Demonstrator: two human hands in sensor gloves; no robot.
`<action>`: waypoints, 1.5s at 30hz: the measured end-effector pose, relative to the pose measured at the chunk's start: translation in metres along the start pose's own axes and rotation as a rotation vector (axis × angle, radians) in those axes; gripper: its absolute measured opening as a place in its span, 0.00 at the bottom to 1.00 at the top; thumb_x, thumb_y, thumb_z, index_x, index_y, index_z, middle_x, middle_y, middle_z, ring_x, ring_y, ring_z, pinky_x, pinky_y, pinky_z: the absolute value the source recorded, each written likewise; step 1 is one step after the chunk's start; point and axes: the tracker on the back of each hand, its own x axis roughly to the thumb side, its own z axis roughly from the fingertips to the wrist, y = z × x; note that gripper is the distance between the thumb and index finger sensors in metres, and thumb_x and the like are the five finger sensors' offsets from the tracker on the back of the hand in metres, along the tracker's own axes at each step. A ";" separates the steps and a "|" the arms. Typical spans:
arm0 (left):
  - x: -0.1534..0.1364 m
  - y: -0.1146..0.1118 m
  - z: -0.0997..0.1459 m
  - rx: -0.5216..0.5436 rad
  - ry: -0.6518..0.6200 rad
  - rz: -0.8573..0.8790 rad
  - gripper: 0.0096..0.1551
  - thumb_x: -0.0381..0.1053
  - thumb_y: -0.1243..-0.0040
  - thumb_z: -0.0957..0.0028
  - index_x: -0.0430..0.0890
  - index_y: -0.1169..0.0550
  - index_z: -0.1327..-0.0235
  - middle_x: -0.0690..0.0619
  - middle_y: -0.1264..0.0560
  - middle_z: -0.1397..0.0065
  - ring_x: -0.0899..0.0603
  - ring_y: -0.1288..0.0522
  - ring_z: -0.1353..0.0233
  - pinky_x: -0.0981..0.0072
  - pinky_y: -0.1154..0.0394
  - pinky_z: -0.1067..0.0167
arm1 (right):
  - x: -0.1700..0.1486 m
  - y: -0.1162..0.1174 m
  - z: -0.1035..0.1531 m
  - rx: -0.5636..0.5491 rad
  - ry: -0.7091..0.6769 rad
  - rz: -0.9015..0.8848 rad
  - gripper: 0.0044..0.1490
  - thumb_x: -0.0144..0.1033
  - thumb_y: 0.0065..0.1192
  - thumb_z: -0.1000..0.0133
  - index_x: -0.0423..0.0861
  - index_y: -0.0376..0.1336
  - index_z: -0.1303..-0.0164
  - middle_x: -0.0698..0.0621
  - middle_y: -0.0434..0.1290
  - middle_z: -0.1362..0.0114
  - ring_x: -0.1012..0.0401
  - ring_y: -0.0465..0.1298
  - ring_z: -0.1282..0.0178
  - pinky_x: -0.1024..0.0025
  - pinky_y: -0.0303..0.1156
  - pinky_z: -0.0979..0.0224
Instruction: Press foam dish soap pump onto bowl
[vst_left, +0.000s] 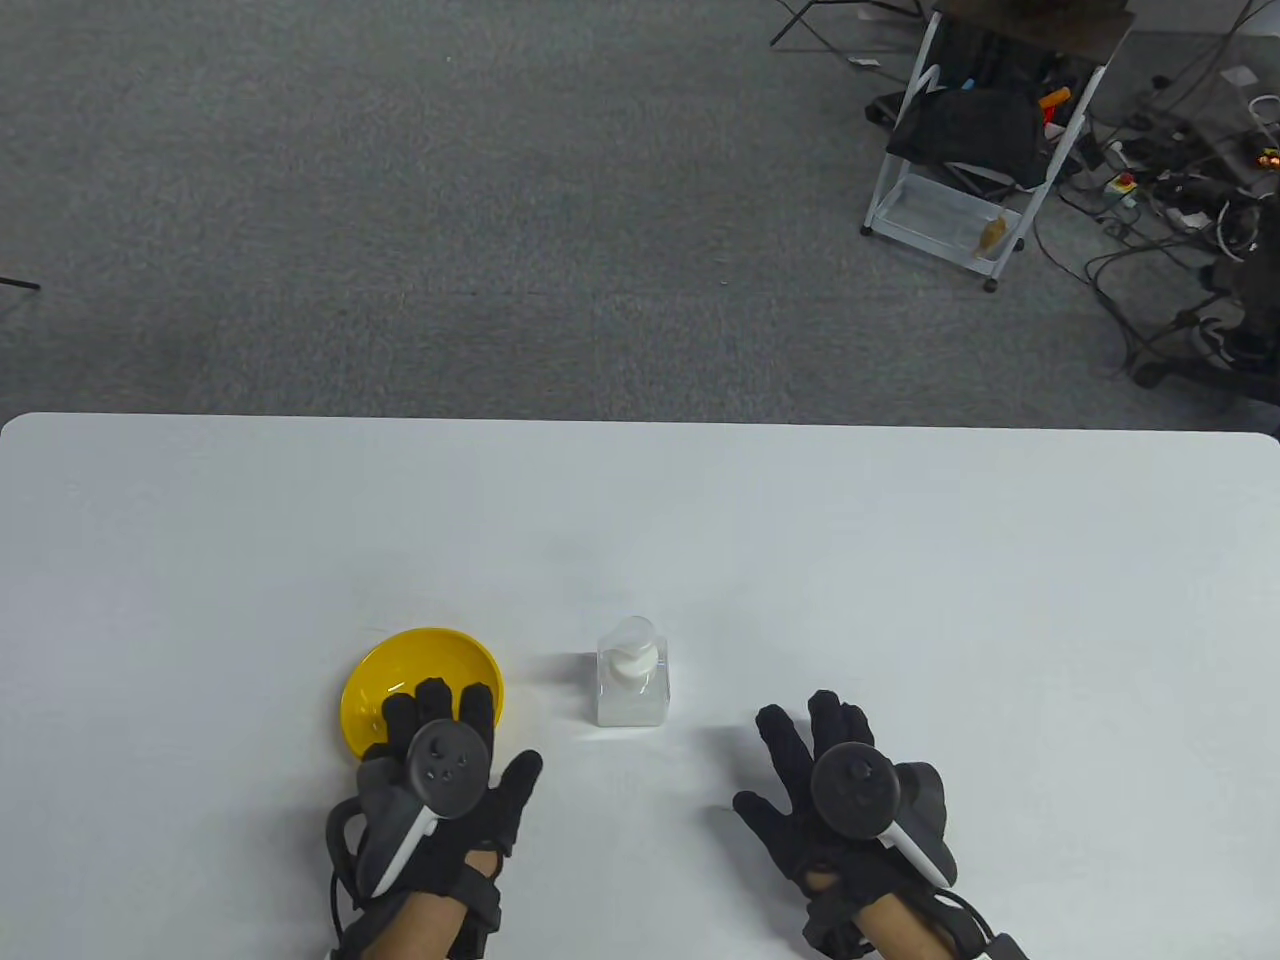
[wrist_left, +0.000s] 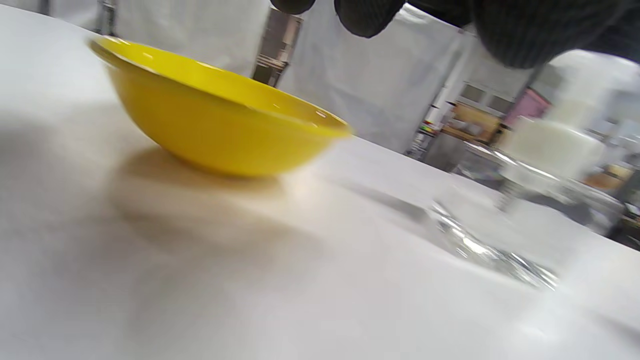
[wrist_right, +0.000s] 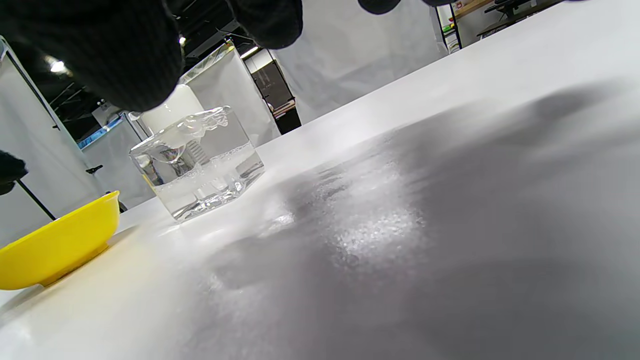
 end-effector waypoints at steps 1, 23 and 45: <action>-0.008 0.004 -0.005 0.009 0.043 0.020 0.51 0.74 0.44 0.59 0.59 0.45 0.23 0.49 0.59 0.15 0.35 0.64 0.16 0.30 0.55 0.25 | -0.001 0.000 0.000 -0.002 0.003 -0.004 0.53 0.63 0.61 0.52 0.58 0.44 0.20 0.35 0.34 0.17 0.32 0.37 0.20 0.16 0.47 0.34; -0.103 -0.013 -0.063 0.038 0.544 0.330 0.38 0.60 0.30 0.60 0.45 0.29 0.40 0.51 0.11 0.68 0.49 0.11 0.83 0.70 0.16 0.92 | -0.003 0.000 -0.001 0.002 0.015 -0.021 0.53 0.63 0.61 0.52 0.57 0.45 0.21 0.34 0.35 0.17 0.32 0.38 0.20 0.17 0.48 0.34; -0.041 -0.016 -0.060 -0.045 0.220 0.695 0.31 0.51 0.33 0.58 0.44 0.28 0.42 0.50 0.13 0.80 0.48 0.12 0.90 0.64 0.17 0.96 | 0.003 -0.020 -0.029 0.013 0.067 -0.167 0.49 0.60 0.58 0.51 0.56 0.48 0.21 0.34 0.39 0.17 0.32 0.40 0.19 0.18 0.50 0.33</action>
